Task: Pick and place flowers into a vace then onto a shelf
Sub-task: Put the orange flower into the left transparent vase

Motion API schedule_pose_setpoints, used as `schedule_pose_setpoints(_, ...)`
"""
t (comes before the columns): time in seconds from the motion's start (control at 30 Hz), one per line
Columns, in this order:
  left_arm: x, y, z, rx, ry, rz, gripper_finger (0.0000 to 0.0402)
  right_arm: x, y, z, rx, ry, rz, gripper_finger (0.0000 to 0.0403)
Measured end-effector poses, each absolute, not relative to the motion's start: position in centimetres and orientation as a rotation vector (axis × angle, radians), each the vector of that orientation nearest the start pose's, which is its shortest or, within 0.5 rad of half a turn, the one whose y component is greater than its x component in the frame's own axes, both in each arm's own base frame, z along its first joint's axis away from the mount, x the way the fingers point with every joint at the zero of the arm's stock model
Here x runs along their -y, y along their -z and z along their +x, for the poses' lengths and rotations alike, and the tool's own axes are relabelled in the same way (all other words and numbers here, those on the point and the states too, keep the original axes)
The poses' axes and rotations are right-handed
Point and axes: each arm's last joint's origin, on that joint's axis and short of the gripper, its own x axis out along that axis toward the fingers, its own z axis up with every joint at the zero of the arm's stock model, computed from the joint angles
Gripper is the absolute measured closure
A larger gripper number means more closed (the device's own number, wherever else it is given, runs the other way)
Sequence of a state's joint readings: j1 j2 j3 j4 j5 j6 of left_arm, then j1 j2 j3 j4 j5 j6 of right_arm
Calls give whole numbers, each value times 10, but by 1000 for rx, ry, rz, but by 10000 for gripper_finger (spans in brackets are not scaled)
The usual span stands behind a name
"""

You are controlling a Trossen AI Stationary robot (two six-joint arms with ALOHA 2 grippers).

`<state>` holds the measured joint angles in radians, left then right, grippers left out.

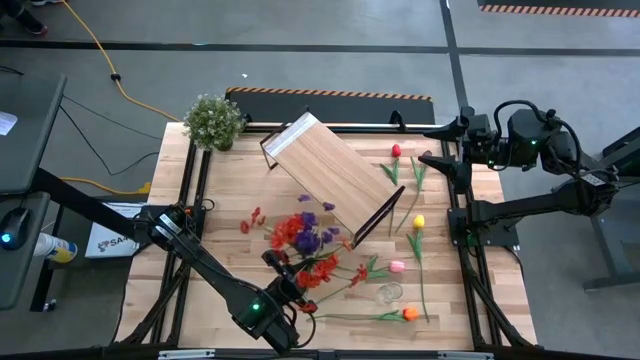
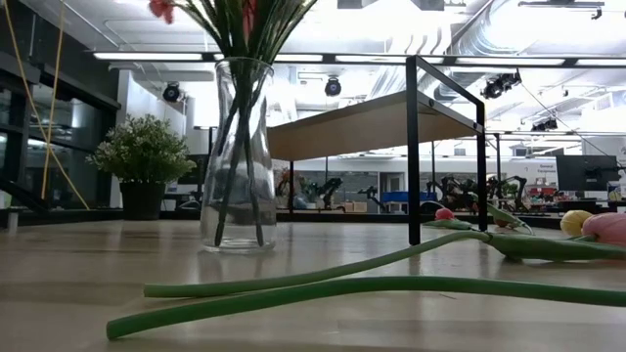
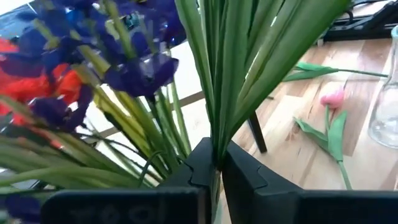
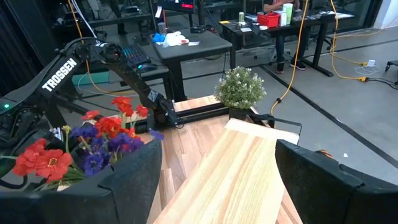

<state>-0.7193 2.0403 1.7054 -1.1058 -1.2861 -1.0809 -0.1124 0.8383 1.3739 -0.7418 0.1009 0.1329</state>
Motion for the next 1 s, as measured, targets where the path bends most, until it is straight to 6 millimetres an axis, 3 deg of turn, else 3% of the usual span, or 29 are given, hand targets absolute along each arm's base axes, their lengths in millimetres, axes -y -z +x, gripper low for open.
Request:
schedule_pose_setpoints(0.5,240,-239,317,-427,-754,264,336,16,-457,117,-192,225,131,100)
schedule_pose_setpoints(1.0,238,-238,314,-466,-758,236,284,16,-457,117,-192,226,133,100)
